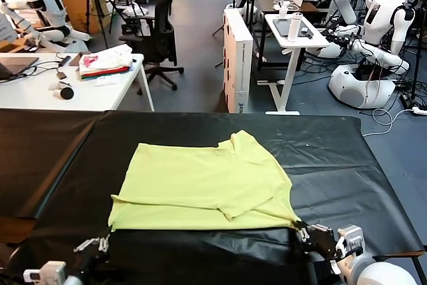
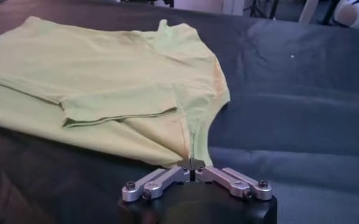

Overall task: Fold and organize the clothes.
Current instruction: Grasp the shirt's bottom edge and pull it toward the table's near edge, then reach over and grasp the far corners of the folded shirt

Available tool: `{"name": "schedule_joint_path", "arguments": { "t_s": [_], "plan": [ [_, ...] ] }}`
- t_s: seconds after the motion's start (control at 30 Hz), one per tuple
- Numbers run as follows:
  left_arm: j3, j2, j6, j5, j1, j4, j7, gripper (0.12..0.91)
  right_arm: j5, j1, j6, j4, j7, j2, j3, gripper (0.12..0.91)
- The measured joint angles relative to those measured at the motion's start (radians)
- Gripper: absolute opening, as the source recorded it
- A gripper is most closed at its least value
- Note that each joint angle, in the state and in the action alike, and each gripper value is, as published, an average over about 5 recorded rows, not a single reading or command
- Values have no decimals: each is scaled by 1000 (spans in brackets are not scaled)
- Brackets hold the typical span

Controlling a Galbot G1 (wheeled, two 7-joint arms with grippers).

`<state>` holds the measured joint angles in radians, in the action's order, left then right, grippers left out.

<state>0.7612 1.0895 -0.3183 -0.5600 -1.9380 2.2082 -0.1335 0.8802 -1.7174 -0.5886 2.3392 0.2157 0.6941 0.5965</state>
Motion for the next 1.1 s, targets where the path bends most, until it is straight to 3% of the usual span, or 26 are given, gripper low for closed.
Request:
{"name": "schedule_joint_path", "arguments": {
  "t_s": [0.07, 0.2, 0.33, 0.53, 0.67, 0.83, 1.1],
  "plan": [
    [8, -2, -10, -1, 1, 7, -8, 489, 15, 15, 12, 0, -5, 5, 4, 892],
    [31, 1, -33, -24, 15, 15, -30, 748, 27, 54, 30, -4, -22, 17, 9, 906],
    [63, 10, -47, -62, 36, 24, -49, 889, 29, 95, 43, -4, -38, 31, 16, 907],
    [120, 19, -60, -140, 55, 57, -54, 907, 41, 236, 46, -73, -53, 48, -32, 907],
    [121, 11, -105, -153, 113, 73, -49, 907, 45, 364, 43, -163, -61, 65, -93, 907],
    [67, -3, -141, -171, 246, 56, -28, 907, 30, 534, 8, -283, -72, 100, -190, 907],
    [-59, -44, -211, -299, 513, -80, -57, 907, 11, 817, -60, -518, -110, 179, -364, 907]
  ]
}}
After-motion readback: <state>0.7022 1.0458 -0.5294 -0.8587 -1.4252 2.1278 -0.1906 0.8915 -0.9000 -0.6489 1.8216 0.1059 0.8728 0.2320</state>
